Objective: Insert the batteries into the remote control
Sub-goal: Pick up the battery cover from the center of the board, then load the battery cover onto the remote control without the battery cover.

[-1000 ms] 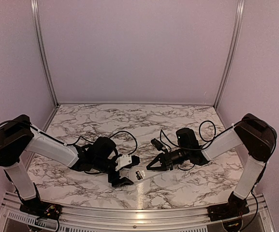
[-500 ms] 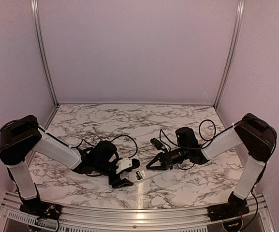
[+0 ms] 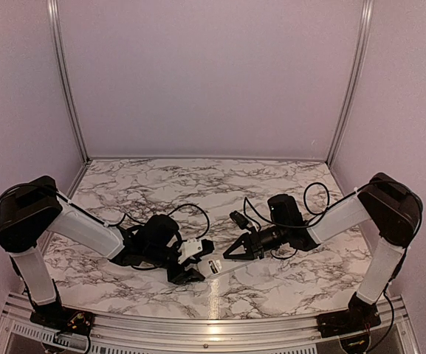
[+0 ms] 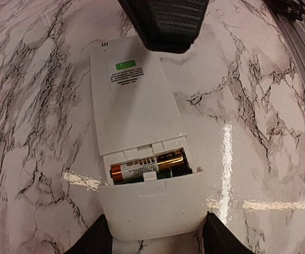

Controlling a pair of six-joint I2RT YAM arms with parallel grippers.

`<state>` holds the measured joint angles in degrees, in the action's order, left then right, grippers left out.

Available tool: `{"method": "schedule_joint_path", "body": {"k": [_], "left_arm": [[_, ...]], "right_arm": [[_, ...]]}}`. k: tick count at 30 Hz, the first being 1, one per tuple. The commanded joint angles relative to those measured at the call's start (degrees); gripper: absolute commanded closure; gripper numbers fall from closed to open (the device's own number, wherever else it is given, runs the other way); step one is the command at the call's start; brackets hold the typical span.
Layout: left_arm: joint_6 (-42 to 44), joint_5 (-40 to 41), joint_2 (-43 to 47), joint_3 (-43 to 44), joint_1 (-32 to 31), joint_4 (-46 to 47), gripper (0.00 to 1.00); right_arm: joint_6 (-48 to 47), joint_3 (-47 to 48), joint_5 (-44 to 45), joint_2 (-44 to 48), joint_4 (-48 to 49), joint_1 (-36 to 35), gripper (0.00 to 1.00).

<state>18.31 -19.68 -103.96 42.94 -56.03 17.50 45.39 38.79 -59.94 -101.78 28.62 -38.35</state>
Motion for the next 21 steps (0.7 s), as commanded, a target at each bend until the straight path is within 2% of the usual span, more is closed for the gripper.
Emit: {"method": "schedule_joint_path", "body": {"k": [1,9,21], "left_arm": [[-4.27,3.12,2.6,0.7,-1.51,-1.91,0.46],[-3.04,4.67,-2.04,6.15,-2.39,-8.38,0.46],[-1.66,4.87,-3.3,7.23,-2.42,-11.35,0.45]], "right_arm": [[-0.95,1.51,0.16,0.95,-0.93,0.48,1.0],[-1.74,2.14,0.73,0.51,-2.35,-0.63,1.0],[-2.19,4.56,2.42,-2.47,-3.06,-3.58,1.0]]}}
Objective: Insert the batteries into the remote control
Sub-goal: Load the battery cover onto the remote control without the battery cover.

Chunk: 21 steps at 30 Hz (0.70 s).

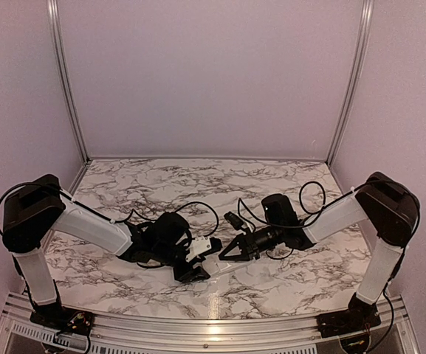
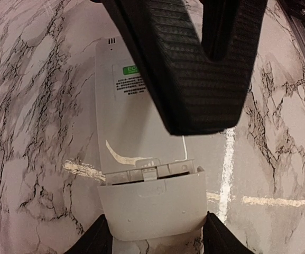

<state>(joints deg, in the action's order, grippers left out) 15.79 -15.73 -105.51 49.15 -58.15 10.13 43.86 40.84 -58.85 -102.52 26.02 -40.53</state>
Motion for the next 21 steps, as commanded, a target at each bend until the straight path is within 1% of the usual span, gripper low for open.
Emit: {"method": "schedule_joint_path", "body": {"k": [1,16,19,21], "left_arm": [[0.99,0.81,-1.84,1.04,-0.3,-4.06,0.45],[1.17,0.67,-2.33,1.73,-0.32,-4.55,0.44],[1.15,0.79,-2.33,1.66,-0.38,-4.65,0.43],[1.09,0.87,-2.33,1.66,-0.38,-4.77,0.43]], "right_arm": [[-0.55,2.61,1.55,-2.09,-0.25,-1.65,1.0],[2.58,3.76,3.47,-6.94,4.11,-3.97,1.0],[1.56,4.44,4.29,-7.57,2.76,-4.33,1.0],[-0.69,5.46,5.55,-7.69,-0.2,-4.67,1.0]]}}
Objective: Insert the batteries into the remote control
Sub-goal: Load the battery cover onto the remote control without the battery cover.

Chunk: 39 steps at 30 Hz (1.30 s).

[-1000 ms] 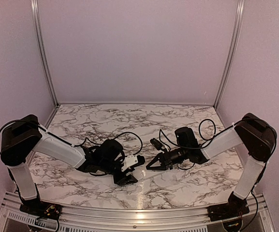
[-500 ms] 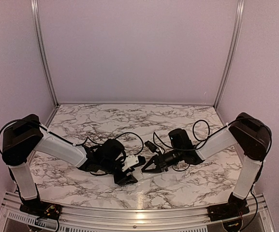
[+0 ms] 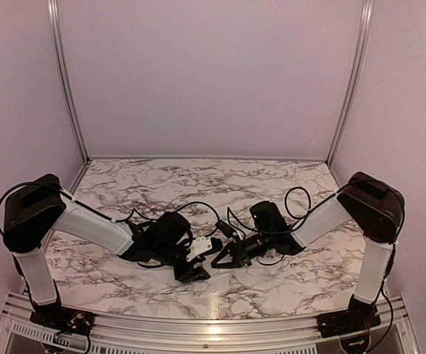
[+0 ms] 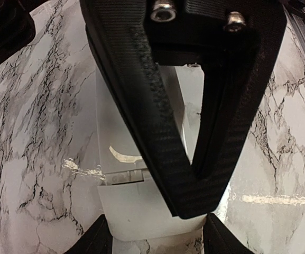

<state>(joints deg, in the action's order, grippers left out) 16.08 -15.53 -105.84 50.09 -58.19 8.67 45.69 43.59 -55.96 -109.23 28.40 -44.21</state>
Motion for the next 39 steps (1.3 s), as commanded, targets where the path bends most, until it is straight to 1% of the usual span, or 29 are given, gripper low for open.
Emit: {"method": "schedule_joint_path", "body": {"k": [1,5,10,15,21,26,34,39], "left_arm": [[0.88,0.8,-2.0,0.75,-0.34,-3.35,0.43],[0.83,1.0,-2.0,0.89,-0.34,-3.58,0.42],[0.93,1.52,-1.62,0.89,-0.34,-3.56,0.38],[0.49,2.27,-0.81,0.59,-0.34,-2.93,0.3],[0.16,2.7,-0.14,0.17,-0.34,-2.27,0.28],[-0.9,2.49,3.03,-3.67,-0.26,1.57,0.28],[-6.72,2.48,9.23,-9.28,1.47,11.22,0.27],[-12.91,4.24,7.18,-7.17,2.87,12.41,0.29]], "right_arm": [[-3.65,3.21,3.48,-0.98,-5.09,-1.12,1.0],[-7.6,4.83,6.96,-1.28,-10.99,-1.39,1.0],[-10.77,5.3,9.6,-1.98,-15.25,-1.58,1.0],[-12.72,5.37,10.9,-3.14,-17.38,-1.76,1.0],[-13.82,5.35,12.38,-3.97,-18.51,-1.76,1.0],[-13.83,5.47,13.34,-3.8,-19.07,-1.76,1.0],[-12.82,5.53,14.21,-4.06,-18.07,-1.76,1.0],[-12.44,5.82,14.72,-4.24,-17.98,-1.81,1.0]]}}
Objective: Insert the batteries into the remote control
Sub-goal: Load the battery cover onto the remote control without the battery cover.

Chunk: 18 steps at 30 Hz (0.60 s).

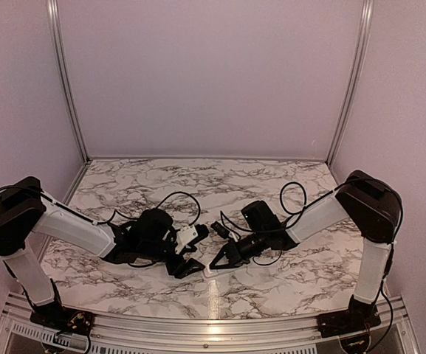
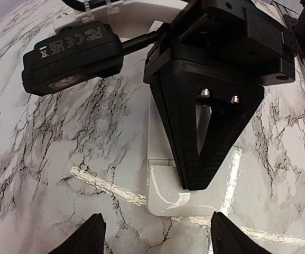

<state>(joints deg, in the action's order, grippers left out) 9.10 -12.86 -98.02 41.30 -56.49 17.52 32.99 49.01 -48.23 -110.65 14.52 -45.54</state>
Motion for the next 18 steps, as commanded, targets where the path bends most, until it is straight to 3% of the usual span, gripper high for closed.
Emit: {"method": "schedule_joint_path", "body": {"k": [1,8,18], "left_arm": [[-7.04,1.86,-1.4,2.13,1.28,3.54,0.31],[-11.16,4.0,-6.44,5.73,1.47,2.12,0.43],[-9.71,5.54,-11.06,8.24,1.56,-3.2,0.49]], "right_arm": [[0.31,0.39,7.08,-2.82,-4.09,-0.43,1.0],[0.52,0.52,7.24,-2.64,-4.26,-0.38,1.0],[-0.54,0.85,8.32,-2.6,-5.89,-0.25,1.0]]}}
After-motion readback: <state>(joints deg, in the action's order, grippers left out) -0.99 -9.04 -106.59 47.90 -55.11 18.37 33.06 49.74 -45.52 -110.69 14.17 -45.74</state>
